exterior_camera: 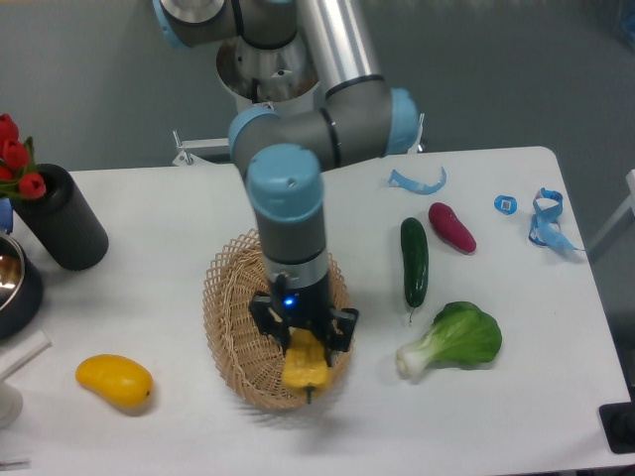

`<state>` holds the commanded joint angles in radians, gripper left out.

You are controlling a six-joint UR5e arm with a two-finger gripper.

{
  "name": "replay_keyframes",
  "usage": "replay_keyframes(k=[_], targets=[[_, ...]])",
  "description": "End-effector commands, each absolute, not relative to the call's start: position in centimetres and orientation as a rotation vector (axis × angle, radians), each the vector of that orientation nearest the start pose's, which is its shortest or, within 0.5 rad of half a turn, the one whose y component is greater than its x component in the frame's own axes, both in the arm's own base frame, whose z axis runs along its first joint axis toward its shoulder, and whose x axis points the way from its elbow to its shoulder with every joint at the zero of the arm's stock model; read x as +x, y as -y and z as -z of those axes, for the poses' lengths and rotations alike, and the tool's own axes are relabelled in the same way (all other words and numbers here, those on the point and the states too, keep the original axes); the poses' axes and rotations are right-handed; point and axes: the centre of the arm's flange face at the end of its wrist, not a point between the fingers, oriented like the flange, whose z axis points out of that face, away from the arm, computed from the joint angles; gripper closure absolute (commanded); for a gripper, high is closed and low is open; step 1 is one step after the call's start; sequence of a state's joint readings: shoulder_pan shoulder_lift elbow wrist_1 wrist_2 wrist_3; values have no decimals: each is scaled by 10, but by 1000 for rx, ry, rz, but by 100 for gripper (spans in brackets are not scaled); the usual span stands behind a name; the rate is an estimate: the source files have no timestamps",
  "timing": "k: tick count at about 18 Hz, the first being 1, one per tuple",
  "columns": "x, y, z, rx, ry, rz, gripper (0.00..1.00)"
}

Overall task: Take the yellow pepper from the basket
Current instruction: 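Lift the yellow pepper out of the basket toward the bok choy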

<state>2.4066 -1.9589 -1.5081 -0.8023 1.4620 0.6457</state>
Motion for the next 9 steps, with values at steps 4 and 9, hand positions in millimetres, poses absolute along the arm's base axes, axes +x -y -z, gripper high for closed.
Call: replay_keyframes(k=[4,9], targets=[[-432,-535,-406,-2678,247,-355,65],[-457,-518,-408,-2650,187,-328,65]])
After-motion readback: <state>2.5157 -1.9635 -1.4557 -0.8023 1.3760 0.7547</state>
